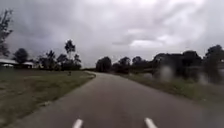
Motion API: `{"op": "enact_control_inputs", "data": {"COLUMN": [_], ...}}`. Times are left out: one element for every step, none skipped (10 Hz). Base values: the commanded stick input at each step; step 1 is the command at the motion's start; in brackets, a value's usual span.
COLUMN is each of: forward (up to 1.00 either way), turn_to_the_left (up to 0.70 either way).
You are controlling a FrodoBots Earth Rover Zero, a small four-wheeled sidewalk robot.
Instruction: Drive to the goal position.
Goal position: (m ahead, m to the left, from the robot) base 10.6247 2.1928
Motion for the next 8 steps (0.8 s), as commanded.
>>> {"op": "enact_control_inputs", "data": {"forward": [0.84,0.84,0.84,0.84,0.84,0.84,0.84,0.84], "turn_to_the_left": [0.03,0.03,0.03,0.03,0.03,0.03,0.03,0.03]}}
